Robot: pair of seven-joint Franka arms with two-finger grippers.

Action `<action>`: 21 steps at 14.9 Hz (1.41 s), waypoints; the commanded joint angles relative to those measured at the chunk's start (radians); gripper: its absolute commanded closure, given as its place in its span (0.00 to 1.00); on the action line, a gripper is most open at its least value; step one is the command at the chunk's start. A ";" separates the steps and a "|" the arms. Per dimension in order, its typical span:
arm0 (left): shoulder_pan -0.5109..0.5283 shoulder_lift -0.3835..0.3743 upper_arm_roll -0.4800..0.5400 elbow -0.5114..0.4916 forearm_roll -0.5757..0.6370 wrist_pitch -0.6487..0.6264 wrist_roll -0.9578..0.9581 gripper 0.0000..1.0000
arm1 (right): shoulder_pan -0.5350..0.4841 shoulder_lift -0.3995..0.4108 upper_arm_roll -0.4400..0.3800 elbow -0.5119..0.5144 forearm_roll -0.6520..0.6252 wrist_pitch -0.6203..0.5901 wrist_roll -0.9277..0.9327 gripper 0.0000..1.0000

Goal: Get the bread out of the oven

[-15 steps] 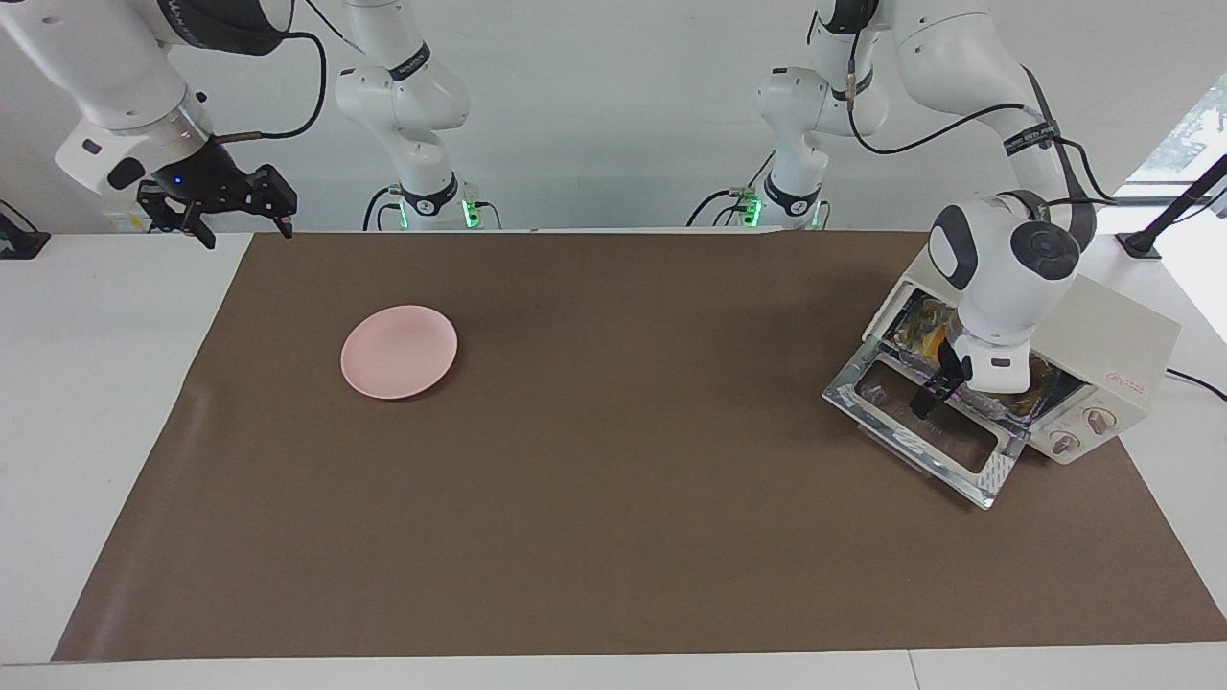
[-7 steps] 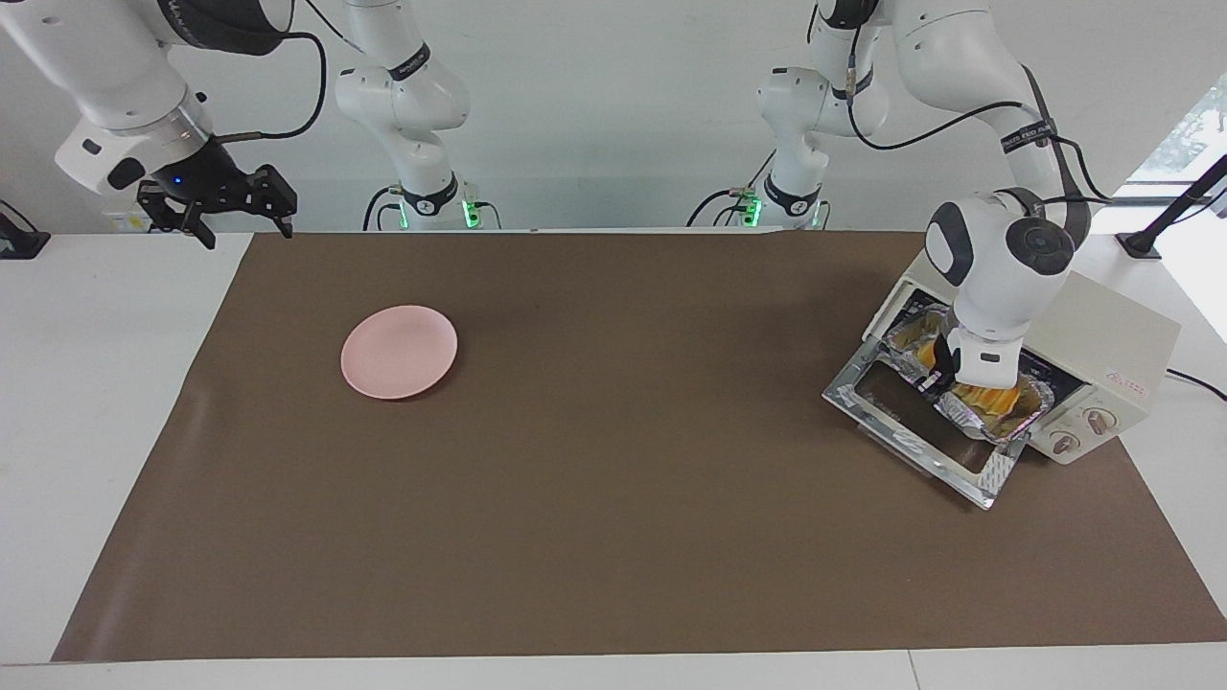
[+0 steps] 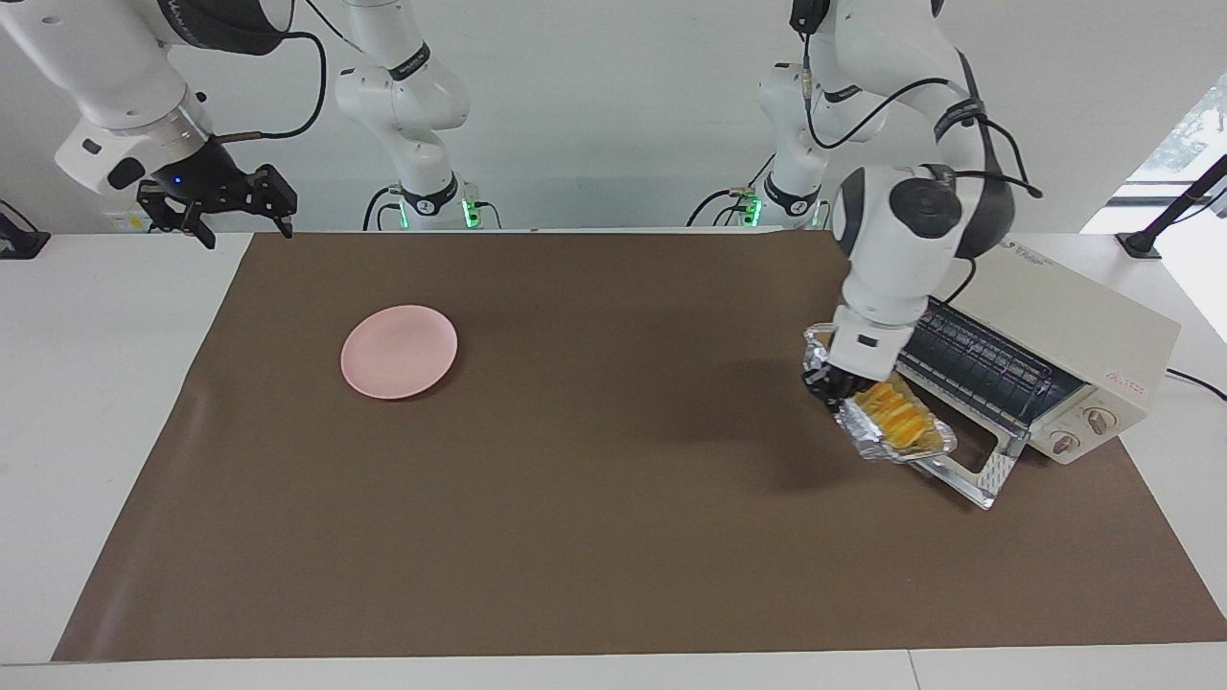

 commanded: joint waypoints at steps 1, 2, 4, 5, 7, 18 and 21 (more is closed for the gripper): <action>-0.134 0.045 0.022 -0.003 -0.025 0.035 0.111 1.00 | -0.010 -0.023 0.007 -0.025 0.010 0.001 -0.008 0.00; -0.164 0.076 0.022 0.005 -0.023 0.046 0.115 1.00 | -0.010 -0.022 0.007 -0.025 0.010 0.001 -0.008 0.00; -0.222 0.143 0.019 0.011 -0.026 0.095 0.113 1.00 | -0.010 -0.023 0.007 -0.025 0.010 0.001 -0.008 0.00; -0.228 0.154 0.013 0.011 -0.028 0.101 0.109 1.00 | -0.010 -0.023 0.007 -0.025 0.010 0.001 -0.006 0.00; -0.245 0.177 0.006 0.010 -0.048 0.129 0.064 1.00 | -0.010 -0.023 0.007 -0.025 0.010 0.001 -0.006 0.00; -0.032 -0.032 0.024 0.036 -0.071 -0.067 0.058 0.00 | -0.020 -0.022 -0.003 -0.025 0.010 0.001 -0.006 0.00; 0.133 -0.164 0.027 0.046 -0.056 -0.297 0.168 0.00 | -0.020 -0.025 -0.003 -0.018 0.008 0.004 -0.011 0.00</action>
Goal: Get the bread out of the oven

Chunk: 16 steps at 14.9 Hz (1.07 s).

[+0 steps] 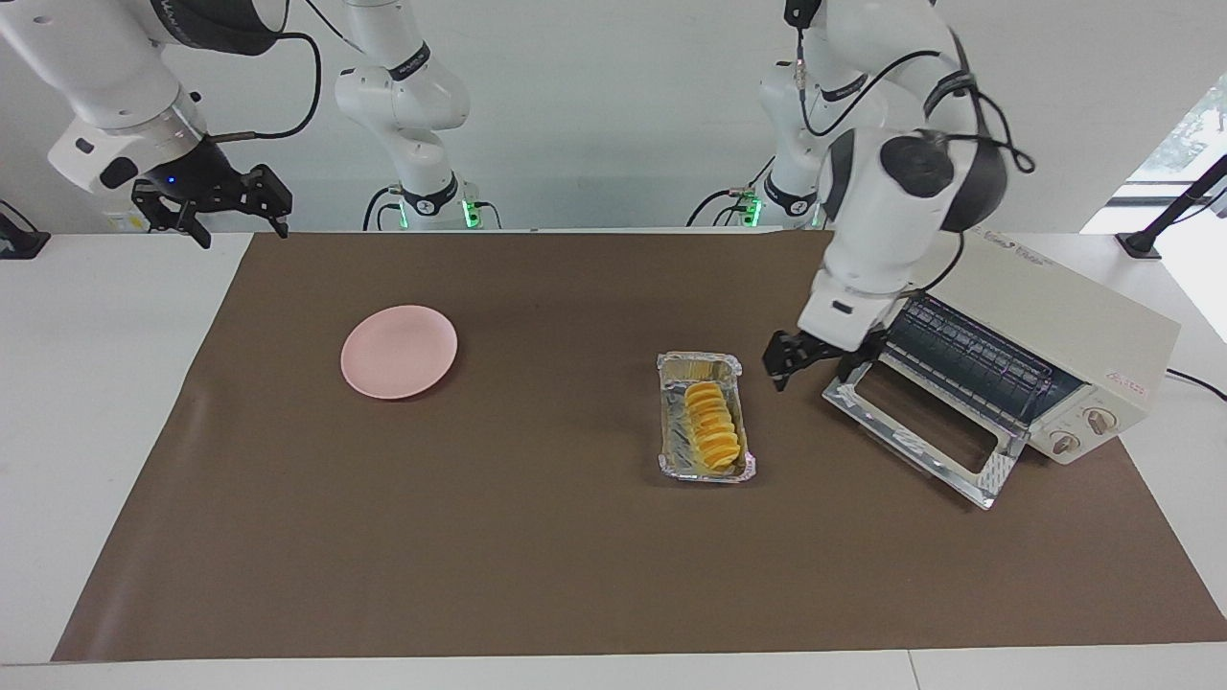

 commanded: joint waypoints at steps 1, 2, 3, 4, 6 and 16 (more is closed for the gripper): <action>0.105 -0.110 -0.012 -0.016 0.030 -0.171 0.111 0.00 | -0.015 -0.024 0.006 -0.018 0.007 0.004 -0.003 0.00; 0.141 -0.147 -0.012 -0.018 0.037 -0.224 0.183 0.00 | -0.016 -0.024 0.003 -0.018 0.005 0.001 -0.014 0.00; 0.161 -0.170 -0.012 -0.019 0.038 -0.269 0.227 0.00 | -0.023 -0.024 -0.002 -0.020 0.005 0.001 -0.017 0.00; 0.167 -0.190 -0.010 -0.021 0.040 -0.323 0.240 0.00 | -0.030 -0.024 -0.002 -0.020 0.005 0.001 -0.014 0.00; 0.189 -0.235 -0.002 -0.031 0.041 -0.410 0.242 0.00 | -0.030 -0.028 -0.002 -0.026 0.011 -0.001 -0.003 0.00; 0.488 -0.273 -0.345 -0.053 0.150 -0.403 0.301 0.00 | 0.227 -0.024 0.015 -0.176 0.017 0.237 0.392 0.00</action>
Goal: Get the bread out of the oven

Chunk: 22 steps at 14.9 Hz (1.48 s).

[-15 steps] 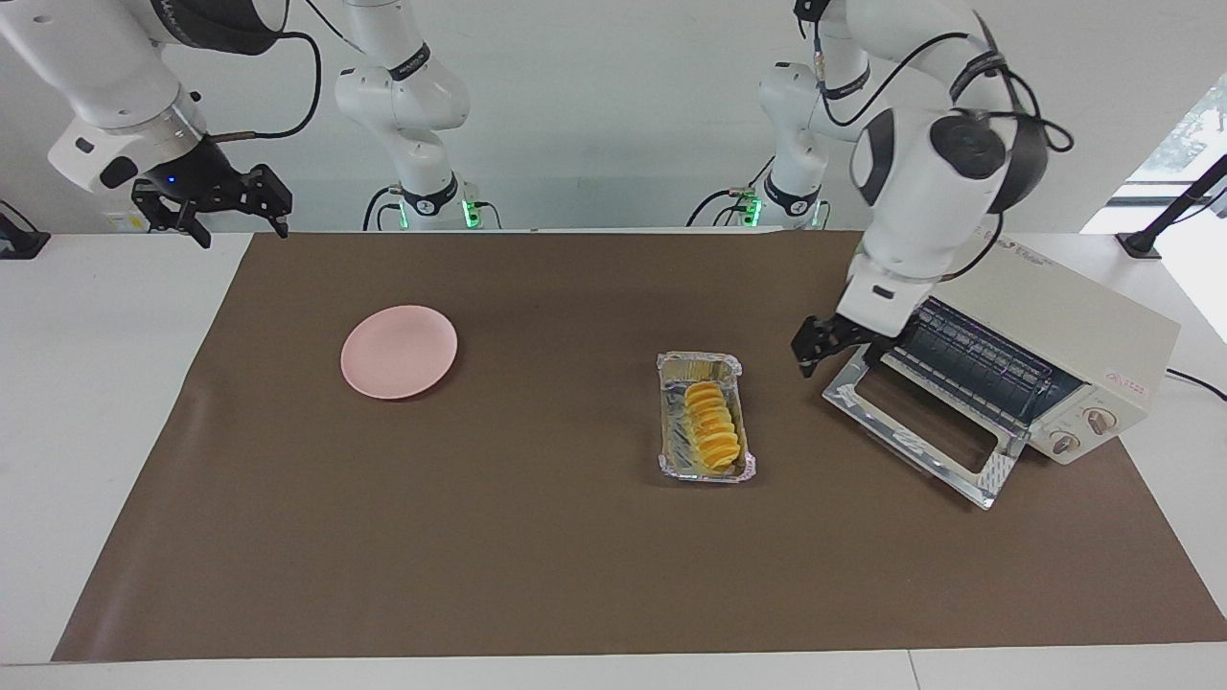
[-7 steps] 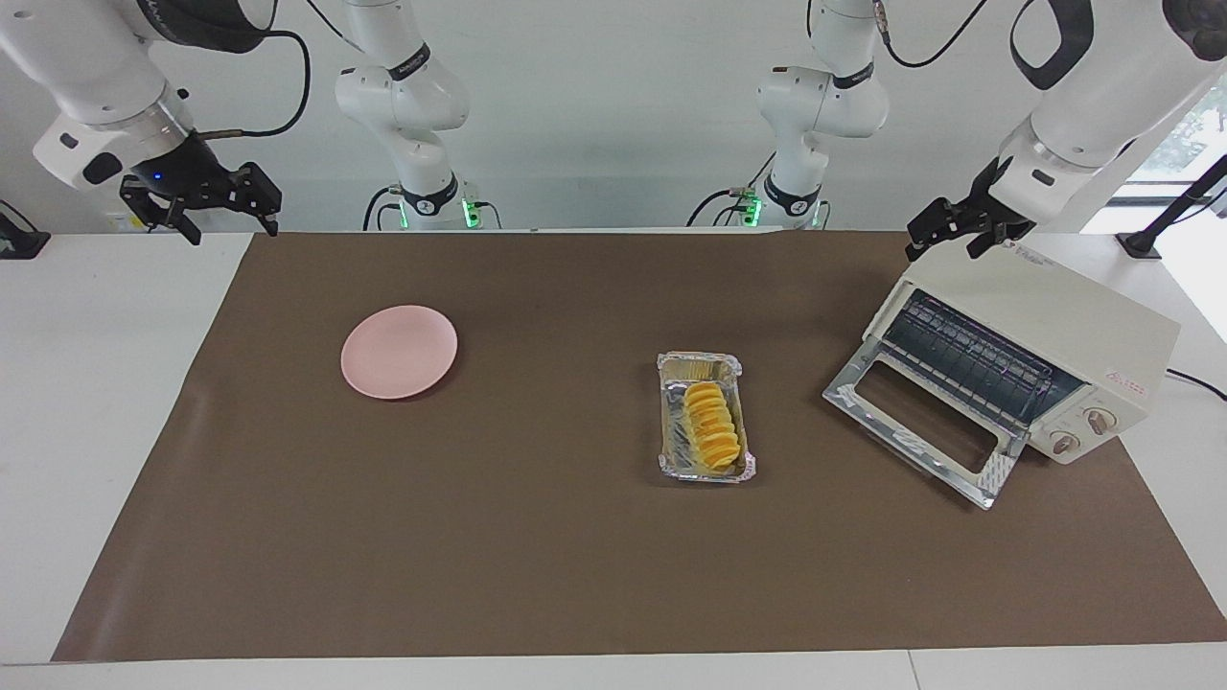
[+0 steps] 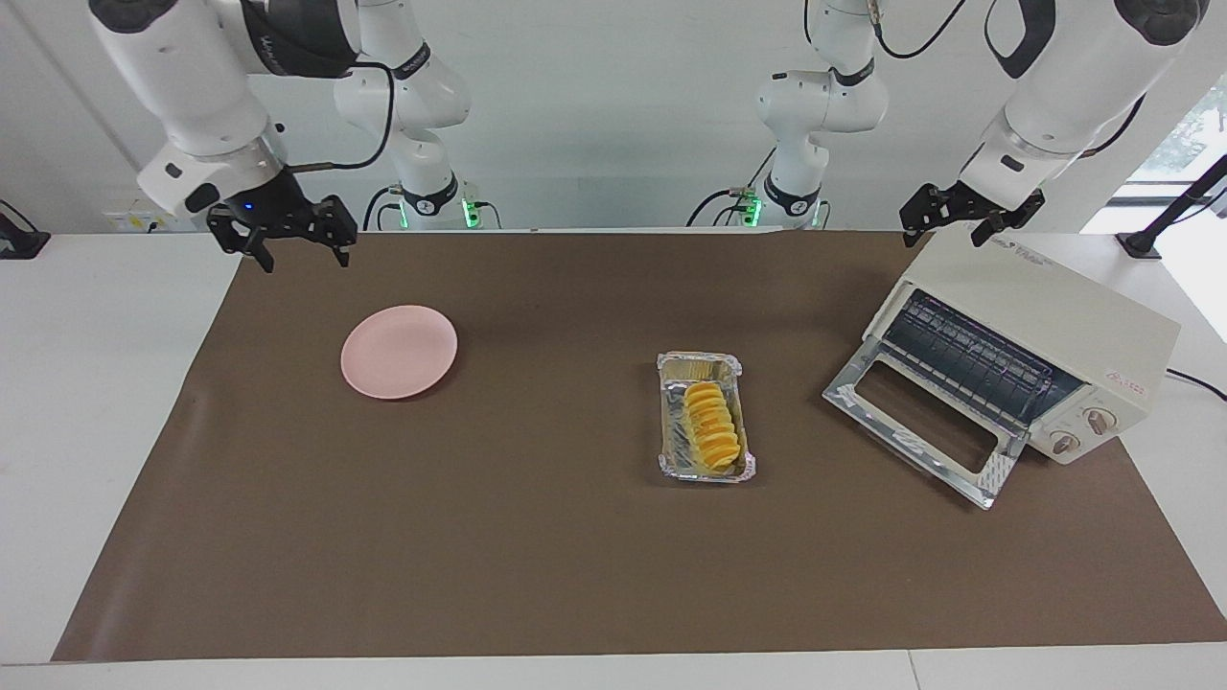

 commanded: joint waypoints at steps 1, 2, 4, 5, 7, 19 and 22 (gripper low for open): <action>0.036 -0.014 -0.007 -0.018 -0.007 0.023 0.008 0.00 | 0.068 0.007 -0.003 -0.054 0.010 0.074 0.125 0.00; 0.036 -0.008 -0.007 -0.003 -0.014 0.020 0.008 0.00 | 0.088 0.030 -0.003 -0.051 0.011 0.100 0.158 0.00; 0.036 0.000 -0.007 -0.001 -0.026 0.026 0.007 0.00 | 0.156 0.087 -0.003 -0.045 0.019 0.159 0.253 0.00; 0.036 -0.008 -0.010 -0.018 -0.026 0.024 0.004 0.00 | 0.185 0.107 -0.003 -0.045 0.020 0.183 0.305 0.00; 0.036 -0.016 -0.009 -0.025 -0.026 0.024 0.021 0.00 | 0.249 0.165 -0.003 -0.033 0.028 0.237 0.406 0.00; 0.036 -0.025 -0.007 -0.024 -0.026 0.021 0.007 0.00 | 0.458 0.703 -0.007 0.501 0.063 0.251 0.833 0.00; 0.036 -0.023 -0.007 -0.024 -0.026 0.021 0.007 0.00 | 0.487 0.791 -0.006 0.604 0.063 0.263 0.867 0.00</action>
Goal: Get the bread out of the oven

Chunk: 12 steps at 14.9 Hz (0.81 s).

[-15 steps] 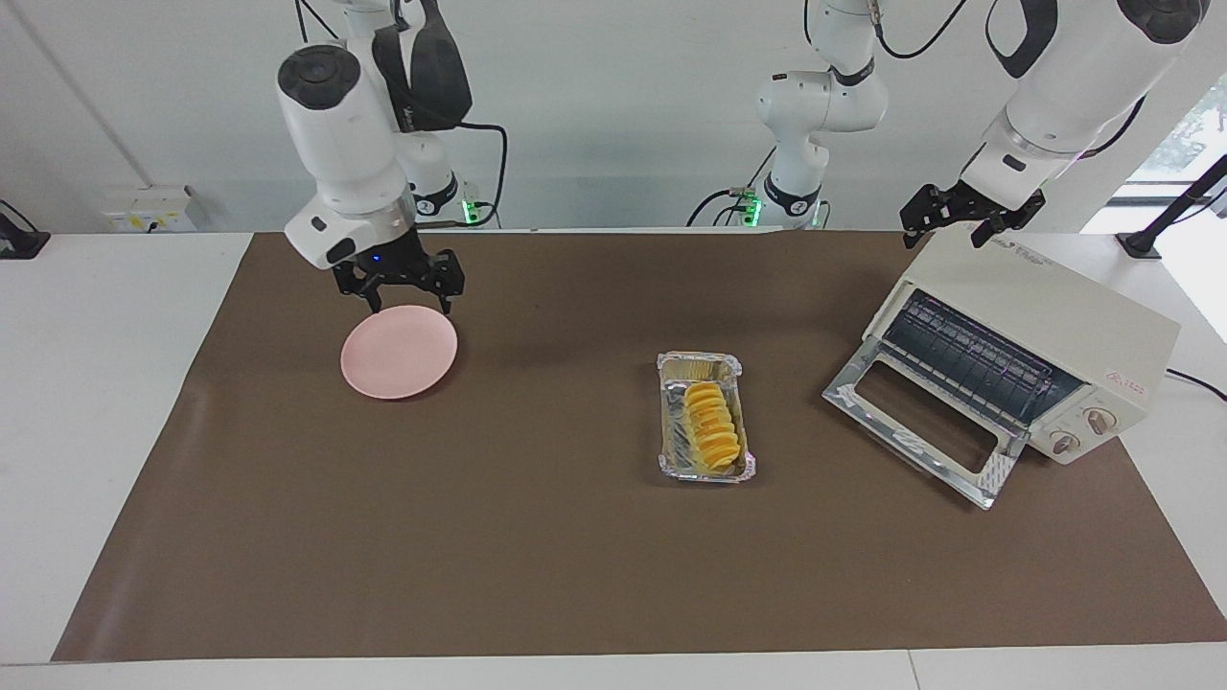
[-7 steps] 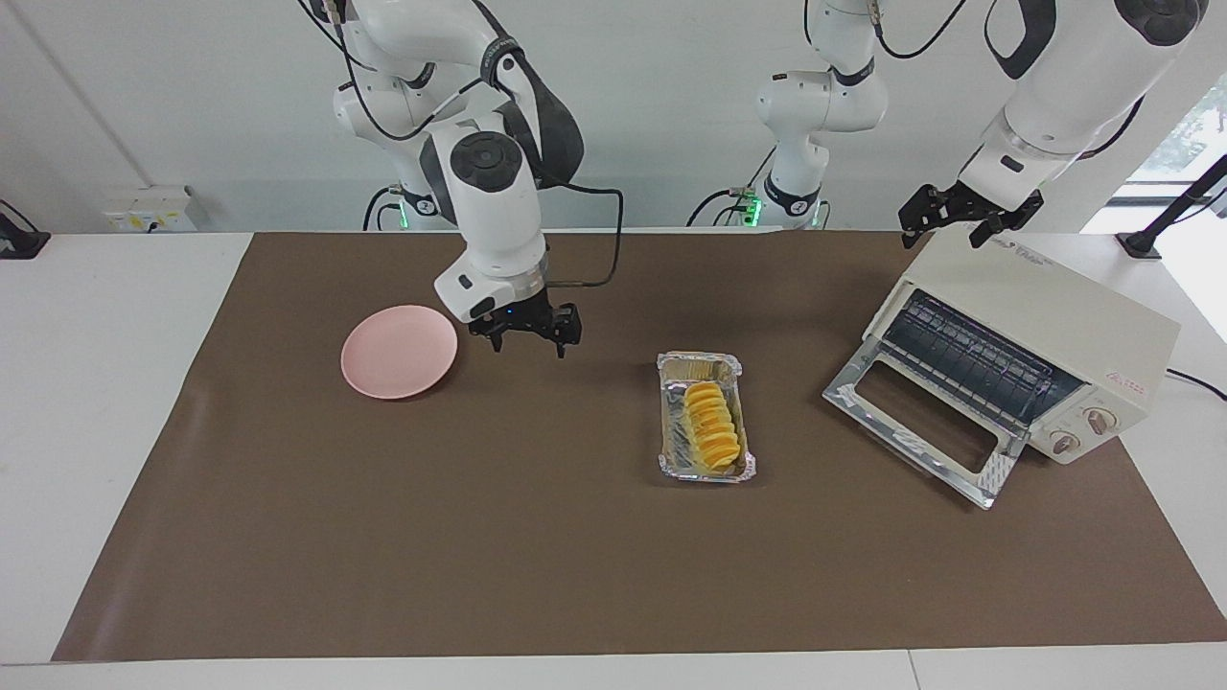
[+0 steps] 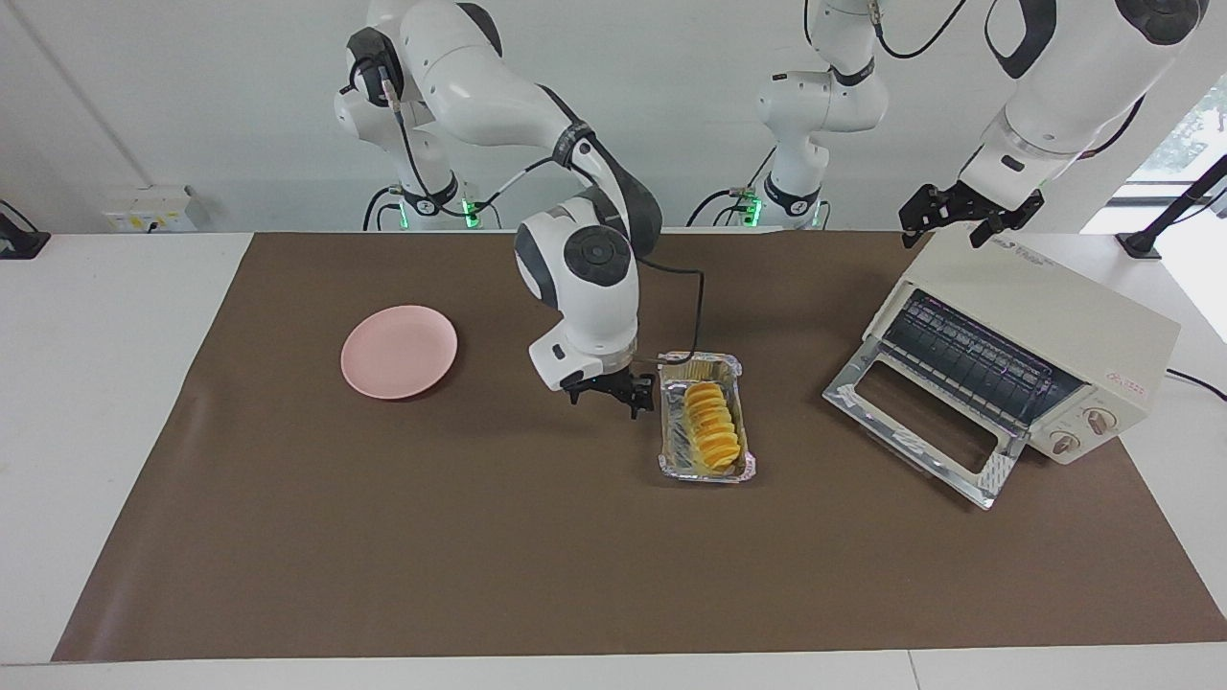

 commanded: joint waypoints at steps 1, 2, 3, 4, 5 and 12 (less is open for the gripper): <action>0.010 -0.023 -0.005 -0.020 -0.012 0.013 0.003 0.00 | 0.025 0.096 -0.005 0.130 0.008 -0.020 0.038 0.00; 0.010 -0.021 -0.005 -0.020 -0.012 0.013 0.003 0.00 | 0.041 0.109 -0.005 0.141 0.006 -0.011 0.038 0.00; 0.010 -0.021 -0.005 -0.020 -0.012 0.013 0.003 0.00 | 0.068 0.118 -0.005 0.141 0.000 -0.003 0.040 0.00; 0.010 -0.021 -0.005 -0.020 -0.012 0.013 0.003 0.00 | 0.096 0.121 -0.007 0.133 -0.006 -0.001 0.040 0.00; 0.010 -0.021 -0.005 -0.020 -0.012 0.013 0.003 0.00 | 0.111 0.123 -0.007 0.129 -0.018 -0.001 0.038 0.00; 0.010 -0.023 -0.005 -0.020 -0.012 0.013 0.003 0.00 | 0.127 0.116 -0.005 0.066 -0.081 0.041 -0.031 0.03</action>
